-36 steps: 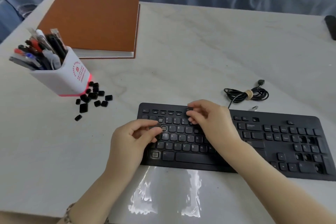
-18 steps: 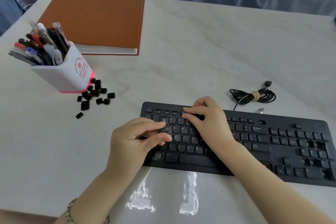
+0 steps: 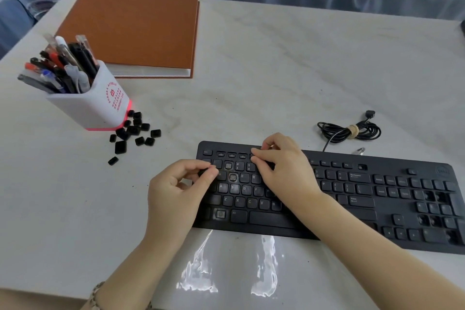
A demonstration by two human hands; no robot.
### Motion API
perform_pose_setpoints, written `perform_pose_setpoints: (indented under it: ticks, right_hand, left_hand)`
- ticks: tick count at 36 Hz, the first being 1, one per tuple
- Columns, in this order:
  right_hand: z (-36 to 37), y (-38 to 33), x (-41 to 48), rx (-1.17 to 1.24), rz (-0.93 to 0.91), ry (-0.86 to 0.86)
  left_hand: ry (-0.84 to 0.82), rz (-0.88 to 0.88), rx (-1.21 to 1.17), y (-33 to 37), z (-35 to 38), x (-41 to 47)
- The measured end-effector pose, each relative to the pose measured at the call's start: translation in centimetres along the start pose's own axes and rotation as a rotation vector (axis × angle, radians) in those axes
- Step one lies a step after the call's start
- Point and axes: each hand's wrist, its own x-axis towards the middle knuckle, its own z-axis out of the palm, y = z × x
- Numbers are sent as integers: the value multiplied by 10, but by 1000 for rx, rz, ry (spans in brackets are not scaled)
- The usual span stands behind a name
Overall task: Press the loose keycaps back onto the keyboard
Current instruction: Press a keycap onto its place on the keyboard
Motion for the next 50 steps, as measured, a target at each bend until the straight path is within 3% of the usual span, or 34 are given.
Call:
perform_pose_setpoints:
  ticks: [7, 14, 18, 27, 32, 37, 44, 50]
  right_hand:
    - [2, 0, 2, 111, 99, -27]
    - [2, 5, -7, -251, -273, 91]
    - [2, 11, -15, -374, -343, 106]
    - [3, 13, -17, -359, -295, 37]
    - [-7, 19, -17, -175, -195, -38]
    - [-23, 34, -22, -162, -15, -5]
    - [-34, 52, -32, -235, 25, 86]
    - [-30, 53, -32, -267, -1, 124]
  left_hand:
    - [-23, -68, -36, 3, -8, 2]
    - [-11, -213, -171, 2, -10, 5]
    - [-2, -248, -235, 7, -11, 5]
    - [1, -162, -88, 8, -9, 9]
    - [-71, -184, -137, 15, -7, 10]
    - [-143, -187, -157, 21, -2, 14]
    - [-238, -97, -12, 17, 14, 20]
    - [-279, 210, 264, 12, 25, 29]
